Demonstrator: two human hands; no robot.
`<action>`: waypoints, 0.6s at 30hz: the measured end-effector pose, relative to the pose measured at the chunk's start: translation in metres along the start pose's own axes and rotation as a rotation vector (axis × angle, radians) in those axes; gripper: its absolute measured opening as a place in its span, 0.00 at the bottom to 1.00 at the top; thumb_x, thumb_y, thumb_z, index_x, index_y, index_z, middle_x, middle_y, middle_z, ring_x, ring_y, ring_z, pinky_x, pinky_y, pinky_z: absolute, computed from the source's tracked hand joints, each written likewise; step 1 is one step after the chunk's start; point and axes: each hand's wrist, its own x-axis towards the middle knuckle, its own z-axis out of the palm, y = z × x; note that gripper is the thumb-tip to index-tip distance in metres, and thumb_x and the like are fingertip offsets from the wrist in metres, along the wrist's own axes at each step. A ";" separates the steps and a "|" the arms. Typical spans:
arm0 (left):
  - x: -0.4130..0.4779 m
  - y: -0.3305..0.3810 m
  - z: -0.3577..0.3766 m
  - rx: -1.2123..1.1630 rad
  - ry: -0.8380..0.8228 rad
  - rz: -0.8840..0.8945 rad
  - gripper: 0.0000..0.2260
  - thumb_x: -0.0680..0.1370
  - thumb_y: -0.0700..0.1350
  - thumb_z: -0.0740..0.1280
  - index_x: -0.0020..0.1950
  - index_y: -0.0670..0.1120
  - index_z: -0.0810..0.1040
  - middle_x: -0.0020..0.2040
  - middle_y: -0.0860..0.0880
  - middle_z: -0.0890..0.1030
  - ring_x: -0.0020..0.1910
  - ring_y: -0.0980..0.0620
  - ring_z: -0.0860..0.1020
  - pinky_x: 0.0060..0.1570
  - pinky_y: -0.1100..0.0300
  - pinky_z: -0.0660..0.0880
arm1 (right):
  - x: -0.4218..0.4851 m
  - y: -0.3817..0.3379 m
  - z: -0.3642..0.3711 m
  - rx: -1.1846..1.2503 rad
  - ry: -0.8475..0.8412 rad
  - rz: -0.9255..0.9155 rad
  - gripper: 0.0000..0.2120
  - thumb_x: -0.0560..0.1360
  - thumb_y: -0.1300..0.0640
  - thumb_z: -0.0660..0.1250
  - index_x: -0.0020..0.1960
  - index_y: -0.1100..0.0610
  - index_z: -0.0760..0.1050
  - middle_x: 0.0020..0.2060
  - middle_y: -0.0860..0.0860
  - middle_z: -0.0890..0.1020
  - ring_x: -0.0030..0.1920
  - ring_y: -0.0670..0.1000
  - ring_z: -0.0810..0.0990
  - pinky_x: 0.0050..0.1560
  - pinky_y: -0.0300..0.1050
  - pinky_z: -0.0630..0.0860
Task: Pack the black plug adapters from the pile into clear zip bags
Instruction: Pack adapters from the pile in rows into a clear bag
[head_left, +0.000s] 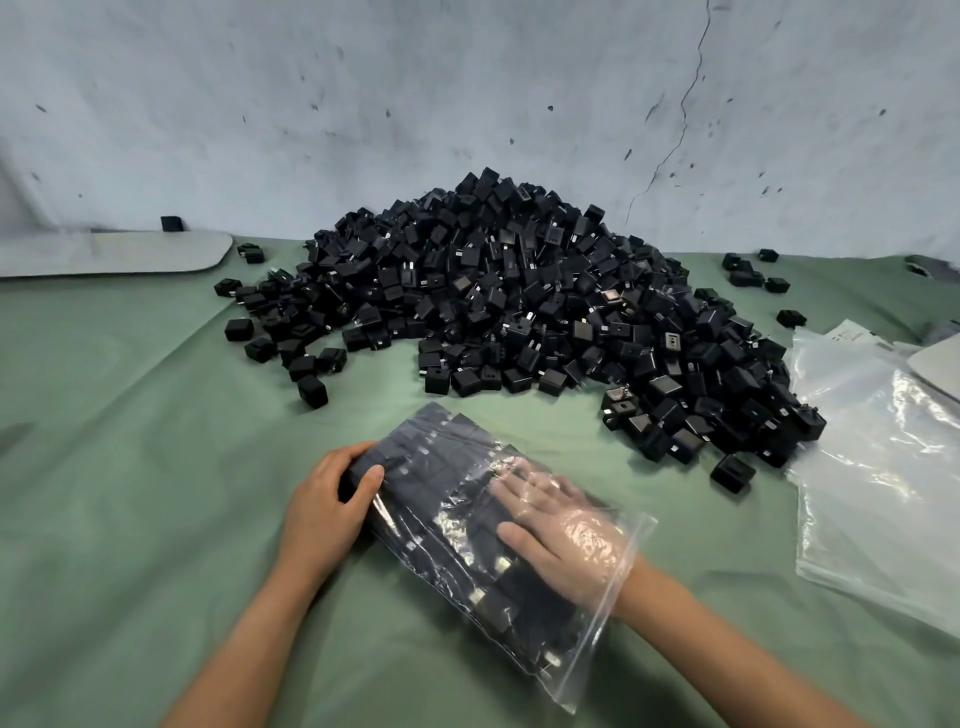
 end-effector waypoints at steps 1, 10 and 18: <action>0.000 0.000 0.000 0.001 0.000 0.000 0.11 0.78 0.43 0.68 0.61 0.47 0.79 0.54 0.53 0.79 0.53 0.53 0.76 0.53 0.61 0.68 | 0.005 -0.002 0.000 0.001 0.003 0.011 0.38 0.71 0.29 0.27 0.77 0.45 0.43 0.71 0.36 0.42 0.68 0.35 0.28 0.68 0.40 0.27; -0.001 0.001 -0.001 -0.002 -0.012 0.003 0.11 0.78 0.43 0.68 0.61 0.47 0.79 0.55 0.53 0.80 0.55 0.53 0.76 0.55 0.60 0.68 | 0.039 -0.033 0.006 -0.046 0.025 0.223 0.32 0.78 0.35 0.34 0.77 0.51 0.41 0.73 0.44 0.39 0.74 0.45 0.38 0.72 0.47 0.33; 0.000 0.001 -0.001 0.007 -0.018 0.000 0.11 0.78 0.45 0.67 0.61 0.49 0.78 0.54 0.56 0.78 0.54 0.55 0.75 0.54 0.62 0.67 | 0.063 -0.042 0.004 -0.147 -0.060 0.209 0.33 0.78 0.35 0.35 0.75 0.51 0.33 0.73 0.47 0.33 0.73 0.47 0.32 0.73 0.52 0.33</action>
